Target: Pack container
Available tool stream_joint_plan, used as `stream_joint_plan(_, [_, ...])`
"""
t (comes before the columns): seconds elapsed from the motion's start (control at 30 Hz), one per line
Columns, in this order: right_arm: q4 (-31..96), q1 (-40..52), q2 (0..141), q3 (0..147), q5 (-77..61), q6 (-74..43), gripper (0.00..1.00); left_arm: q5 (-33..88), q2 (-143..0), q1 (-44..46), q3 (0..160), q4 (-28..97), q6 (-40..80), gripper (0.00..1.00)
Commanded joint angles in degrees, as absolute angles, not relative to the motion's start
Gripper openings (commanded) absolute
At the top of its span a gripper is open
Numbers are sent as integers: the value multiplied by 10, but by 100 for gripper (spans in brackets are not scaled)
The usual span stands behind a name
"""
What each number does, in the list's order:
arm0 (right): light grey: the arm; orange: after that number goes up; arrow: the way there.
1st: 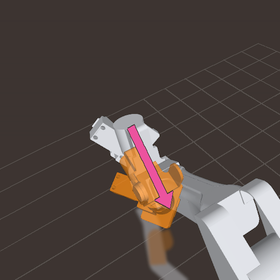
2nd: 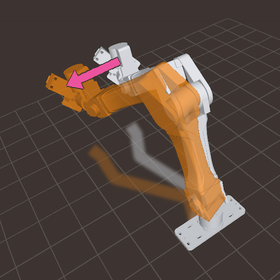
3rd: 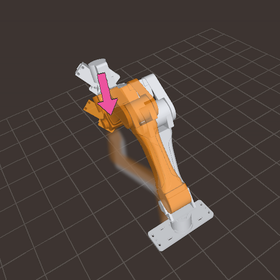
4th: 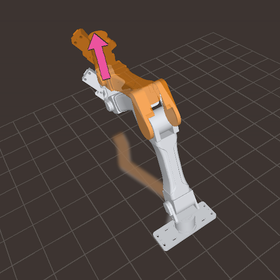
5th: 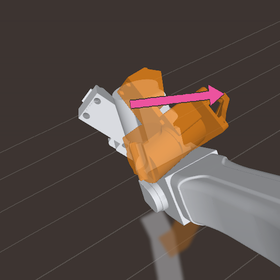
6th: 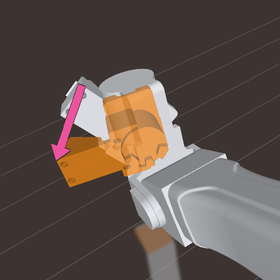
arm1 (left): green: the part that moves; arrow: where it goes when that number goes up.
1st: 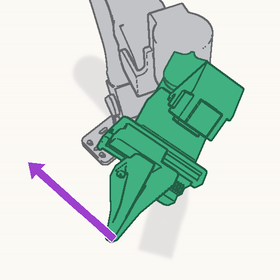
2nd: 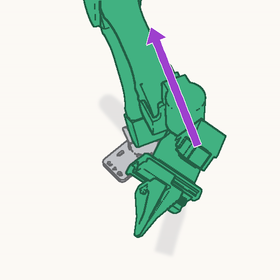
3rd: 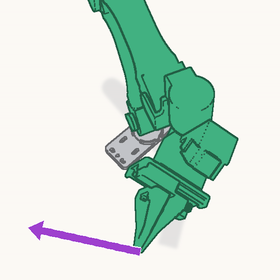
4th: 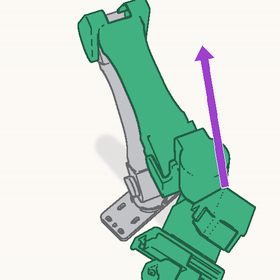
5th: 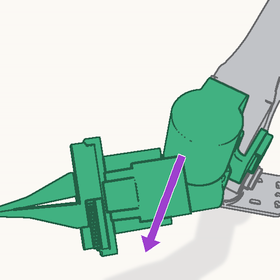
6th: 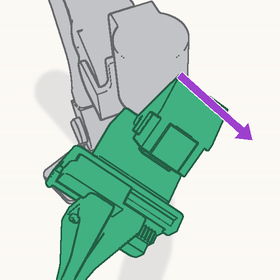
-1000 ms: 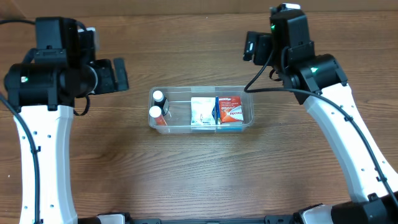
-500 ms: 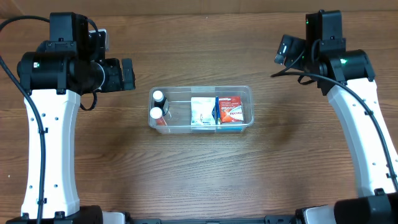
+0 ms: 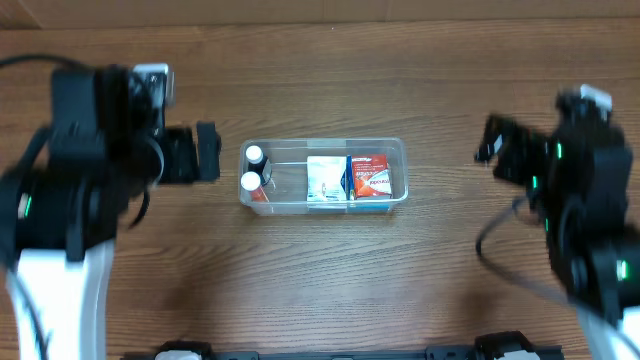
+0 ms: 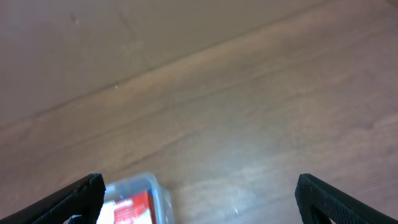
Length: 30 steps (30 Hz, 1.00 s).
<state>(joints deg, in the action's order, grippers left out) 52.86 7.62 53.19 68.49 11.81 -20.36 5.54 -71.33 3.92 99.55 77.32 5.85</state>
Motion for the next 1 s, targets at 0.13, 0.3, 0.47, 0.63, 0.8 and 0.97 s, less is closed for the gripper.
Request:
stream_joint_plan(0.13, [537, 78, 345, 532, 119, -206, 100, -6, -459, 77, 759, 672, 84, 100])
stream_joint_plan(0.3, [568, 78, 306, 511, 106, -215, 100, -6, -333, 76, 624, 632, 84, 100])
stream_joint_plan(0.47, [574, 78, 306, 511, 106, -215, 100, 0, -311, 76, 568, 621, 84, 100])
stream_joint_plan(0.63, [574, 78, 306, 511, 106, -215, 100, -2, -320, 76, 549, 664, 84, 100])
stream_joint_plan(0.8, [574, 78, 306, 511, 106, -215, 100, -2, -322, 76, 548, 694, 84, 100])
stream_joint_plan(0.97, [574, 78, 306, 511, 106, -215, 100, -2, -322, 76, 548, 695, 84, 100])
